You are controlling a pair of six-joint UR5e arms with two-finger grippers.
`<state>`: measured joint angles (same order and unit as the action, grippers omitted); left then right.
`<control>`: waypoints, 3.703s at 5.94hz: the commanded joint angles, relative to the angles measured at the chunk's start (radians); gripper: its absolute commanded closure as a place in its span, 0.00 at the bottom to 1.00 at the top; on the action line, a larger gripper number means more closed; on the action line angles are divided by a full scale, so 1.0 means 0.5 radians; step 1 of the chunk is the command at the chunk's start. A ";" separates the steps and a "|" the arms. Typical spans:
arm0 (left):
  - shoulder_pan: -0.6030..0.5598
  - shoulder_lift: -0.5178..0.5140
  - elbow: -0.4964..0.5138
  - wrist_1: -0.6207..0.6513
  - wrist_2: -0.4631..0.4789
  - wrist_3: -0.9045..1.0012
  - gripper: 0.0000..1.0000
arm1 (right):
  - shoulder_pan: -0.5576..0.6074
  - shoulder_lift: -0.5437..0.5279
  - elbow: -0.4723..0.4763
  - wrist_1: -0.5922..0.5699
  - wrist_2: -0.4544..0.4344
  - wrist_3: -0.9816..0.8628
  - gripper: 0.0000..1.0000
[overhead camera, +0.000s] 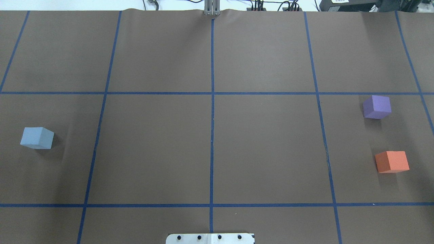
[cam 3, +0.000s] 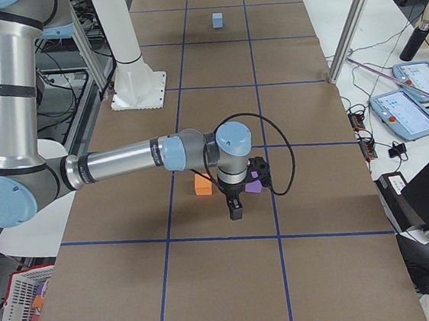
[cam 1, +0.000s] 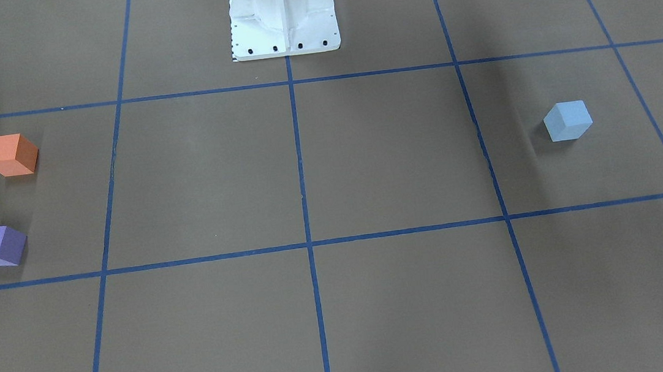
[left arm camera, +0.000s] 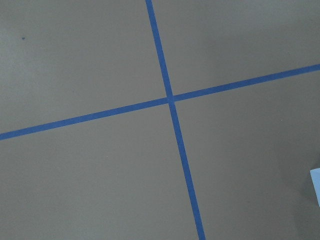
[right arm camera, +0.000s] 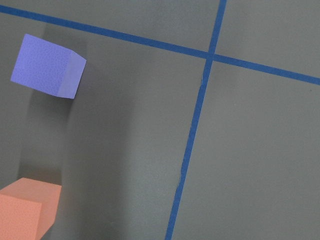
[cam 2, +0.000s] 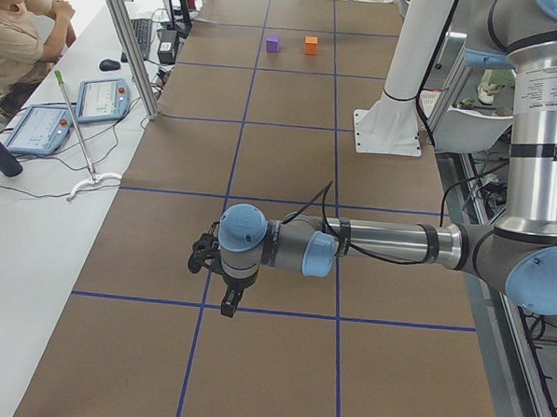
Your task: Place blue block between orange and purple blocks
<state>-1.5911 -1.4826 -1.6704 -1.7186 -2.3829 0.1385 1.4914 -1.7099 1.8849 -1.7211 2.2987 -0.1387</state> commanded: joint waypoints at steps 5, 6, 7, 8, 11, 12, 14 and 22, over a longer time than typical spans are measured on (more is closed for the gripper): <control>0.089 -0.099 0.021 -0.665 -0.020 -0.278 0.00 | 0.002 0.079 0.007 0.000 0.149 0.013 0.00; 0.217 -0.112 0.030 -0.771 -0.014 -0.338 0.00 | 0.002 0.097 0.007 0.000 0.152 0.017 0.00; 0.416 -0.130 0.028 -0.784 -0.002 -0.518 0.00 | -0.001 0.143 -0.014 0.000 0.146 0.026 0.00; 0.573 -0.152 0.027 -0.827 -0.008 -0.881 0.00 | -0.001 0.146 -0.015 0.000 0.149 0.026 0.00; 0.911 -0.127 0.034 -0.962 0.011 -1.374 0.00 | -0.001 0.134 -0.018 -0.003 0.170 0.026 0.00; 1.000 -0.124 0.037 -1.005 0.050 -1.463 0.00 | -0.001 0.134 -0.024 -0.003 0.170 0.023 0.00; 1.193 -0.054 0.031 -1.011 0.169 -1.663 0.00 | -0.001 0.134 -0.042 -0.003 0.170 0.023 0.00; 1.323 0.005 -0.061 -0.984 0.363 -1.698 1.00 | -0.001 0.125 -0.048 -0.003 0.173 0.023 0.00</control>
<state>-0.9299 -1.4712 -1.6846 -2.2133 -2.1984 -0.7104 1.4910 -1.6475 1.8608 -1.7227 2.3850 -0.1273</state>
